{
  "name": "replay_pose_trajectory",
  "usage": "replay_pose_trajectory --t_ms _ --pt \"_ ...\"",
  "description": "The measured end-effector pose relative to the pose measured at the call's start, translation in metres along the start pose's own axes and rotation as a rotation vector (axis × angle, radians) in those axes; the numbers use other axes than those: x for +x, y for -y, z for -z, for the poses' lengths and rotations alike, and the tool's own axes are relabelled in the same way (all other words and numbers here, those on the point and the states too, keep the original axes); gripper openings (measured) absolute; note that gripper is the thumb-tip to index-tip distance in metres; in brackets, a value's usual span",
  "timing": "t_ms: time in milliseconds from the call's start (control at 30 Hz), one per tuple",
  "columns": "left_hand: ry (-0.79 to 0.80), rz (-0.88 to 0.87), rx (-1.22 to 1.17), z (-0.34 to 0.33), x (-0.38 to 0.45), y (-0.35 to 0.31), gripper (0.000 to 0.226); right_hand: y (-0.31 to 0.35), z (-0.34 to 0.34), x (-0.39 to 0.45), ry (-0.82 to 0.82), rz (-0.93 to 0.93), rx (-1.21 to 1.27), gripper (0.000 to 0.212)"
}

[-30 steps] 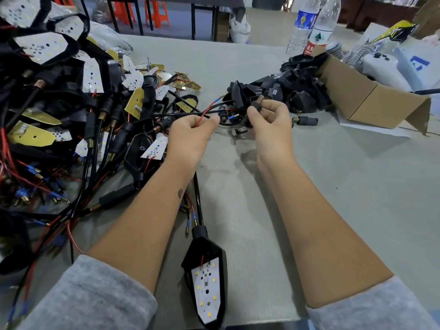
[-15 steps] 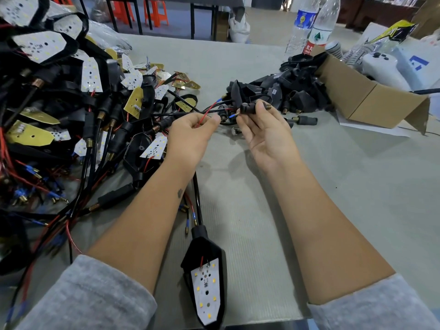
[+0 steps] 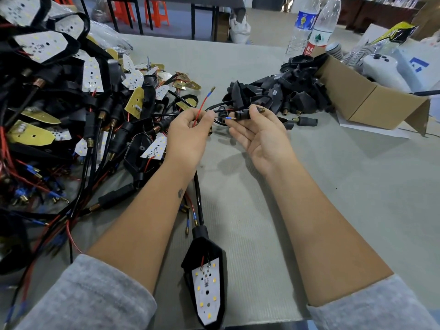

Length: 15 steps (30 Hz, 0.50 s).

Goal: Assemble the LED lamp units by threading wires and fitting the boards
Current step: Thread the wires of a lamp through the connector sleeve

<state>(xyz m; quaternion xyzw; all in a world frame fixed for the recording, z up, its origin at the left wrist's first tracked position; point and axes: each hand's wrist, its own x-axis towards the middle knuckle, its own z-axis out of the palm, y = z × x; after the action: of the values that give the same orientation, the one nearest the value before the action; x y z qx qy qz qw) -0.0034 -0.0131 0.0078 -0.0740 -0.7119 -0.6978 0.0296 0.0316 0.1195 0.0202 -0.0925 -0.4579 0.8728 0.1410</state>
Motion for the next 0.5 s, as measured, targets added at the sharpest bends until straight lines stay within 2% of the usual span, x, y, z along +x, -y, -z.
replay_pose_trajectory --t_ms 333,500 --pt "0.011 -0.023 -0.021 -0.0004 -0.0022 -0.0019 0.026 0.0002 -0.0003 0.0005 0.039 -0.019 0.131 0.010" --pt "0.004 -0.020 -0.009 -0.0001 -0.0018 -0.0013 0.027 0.0010 0.0018 -0.0003 0.063 -0.009 0.056 0.005"
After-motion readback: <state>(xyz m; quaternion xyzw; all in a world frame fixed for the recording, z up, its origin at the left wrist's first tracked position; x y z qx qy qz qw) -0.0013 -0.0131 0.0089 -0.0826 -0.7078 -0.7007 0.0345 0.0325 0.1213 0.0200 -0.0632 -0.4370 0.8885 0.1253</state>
